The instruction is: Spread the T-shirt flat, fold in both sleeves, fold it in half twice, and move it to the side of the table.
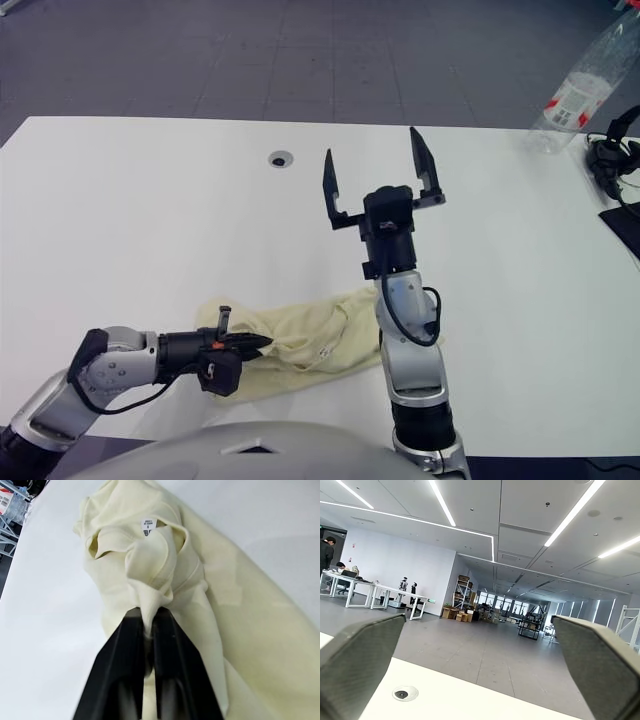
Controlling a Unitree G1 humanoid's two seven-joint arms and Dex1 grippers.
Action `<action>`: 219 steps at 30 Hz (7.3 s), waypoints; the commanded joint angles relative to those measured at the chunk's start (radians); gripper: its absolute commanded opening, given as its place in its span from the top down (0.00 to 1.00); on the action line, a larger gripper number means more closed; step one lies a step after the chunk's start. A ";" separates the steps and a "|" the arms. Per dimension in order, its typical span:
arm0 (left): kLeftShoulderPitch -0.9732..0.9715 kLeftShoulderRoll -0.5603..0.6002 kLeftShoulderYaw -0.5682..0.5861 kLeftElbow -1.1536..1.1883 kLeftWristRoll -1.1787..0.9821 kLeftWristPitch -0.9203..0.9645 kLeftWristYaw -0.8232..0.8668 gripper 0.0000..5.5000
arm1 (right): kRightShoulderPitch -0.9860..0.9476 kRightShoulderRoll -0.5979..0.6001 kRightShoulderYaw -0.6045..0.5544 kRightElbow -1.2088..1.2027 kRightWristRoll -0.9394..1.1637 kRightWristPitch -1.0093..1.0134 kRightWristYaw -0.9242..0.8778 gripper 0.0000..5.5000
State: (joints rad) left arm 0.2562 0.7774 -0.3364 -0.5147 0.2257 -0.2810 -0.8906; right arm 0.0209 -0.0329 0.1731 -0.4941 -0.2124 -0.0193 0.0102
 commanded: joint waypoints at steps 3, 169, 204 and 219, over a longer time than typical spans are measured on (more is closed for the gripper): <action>0.038 0.011 -0.041 0.006 -0.077 -0.008 -0.024 0.77 | 0.013 -0.003 0.004 -0.021 -0.006 0.018 0.006 0.02; -0.119 0.210 -0.248 0.232 0.163 0.200 -0.038 1.00 | 0.428 -0.916 -0.200 -0.151 0.431 0.228 1.042 0.46; -0.156 0.165 -0.261 0.259 0.230 0.200 -0.049 1.00 | -0.092 -0.913 0.050 0.337 0.611 0.479 1.390 0.38; -0.159 0.163 -0.272 0.255 0.229 0.201 -0.059 1.00 | -0.172 -0.852 0.026 0.371 0.621 0.477 1.368 0.40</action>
State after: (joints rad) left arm 0.0372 0.8906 -0.5572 -0.3925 0.3133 -0.1823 -0.8770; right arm -0.1204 -0.8960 0.2046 -0.1290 0.4161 0.4570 1.3841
